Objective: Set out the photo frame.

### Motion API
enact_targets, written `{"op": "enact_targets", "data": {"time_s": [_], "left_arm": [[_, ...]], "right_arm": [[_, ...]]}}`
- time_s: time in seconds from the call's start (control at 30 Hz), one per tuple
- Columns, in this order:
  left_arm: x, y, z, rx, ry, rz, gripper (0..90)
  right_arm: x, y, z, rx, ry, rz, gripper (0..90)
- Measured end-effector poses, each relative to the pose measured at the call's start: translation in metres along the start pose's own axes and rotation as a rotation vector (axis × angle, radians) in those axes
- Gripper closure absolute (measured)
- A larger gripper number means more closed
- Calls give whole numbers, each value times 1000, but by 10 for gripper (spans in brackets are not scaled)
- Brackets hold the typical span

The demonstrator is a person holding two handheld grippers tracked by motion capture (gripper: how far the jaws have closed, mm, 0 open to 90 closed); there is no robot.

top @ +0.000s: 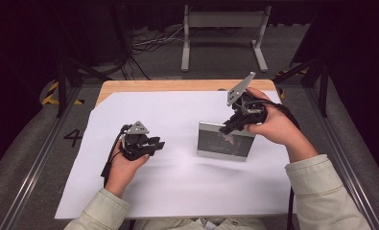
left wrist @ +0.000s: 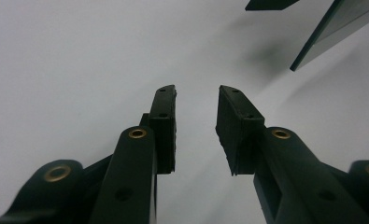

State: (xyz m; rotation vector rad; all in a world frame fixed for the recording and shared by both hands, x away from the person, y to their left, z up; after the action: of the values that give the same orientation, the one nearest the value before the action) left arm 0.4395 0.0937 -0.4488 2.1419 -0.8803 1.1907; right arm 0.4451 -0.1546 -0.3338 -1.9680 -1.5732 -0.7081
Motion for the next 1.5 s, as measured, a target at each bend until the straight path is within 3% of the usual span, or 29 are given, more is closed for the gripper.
{"op": "enact_targets", "data": {"time_s": [0.5, 0.73, 1.17, 1.5], "left_arm": [[-1, 0, 1, -3, -5, -1, 684], [-1, -1, 2, -1, -7, 3, 684], [-2, -1, 2, 1, -9, 5, 683], [-2, -1, 2, 1, -12, 3, 681]], "right_arm": [[-4, 2, 19, 105, -44, -98, 840], [-6, 5, 24, 123, -38, -97, 840], [-16, 15, 30, 136, -32, -94, 838], [-19, 26, 28, 78, 3, -84, 782]]}}
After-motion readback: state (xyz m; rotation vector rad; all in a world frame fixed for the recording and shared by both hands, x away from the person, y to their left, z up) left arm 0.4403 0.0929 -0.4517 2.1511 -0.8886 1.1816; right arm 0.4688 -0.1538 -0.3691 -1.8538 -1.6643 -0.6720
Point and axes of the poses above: each handheld gripper's, and its own axes: z roughly forward along the jaws, x roughly out of its top, y roughly to its right, the point moved 8 cm from there along z, roughly forward along the jaws, and after that the axes turned 11 degrees about y, right-handed, at the moved point
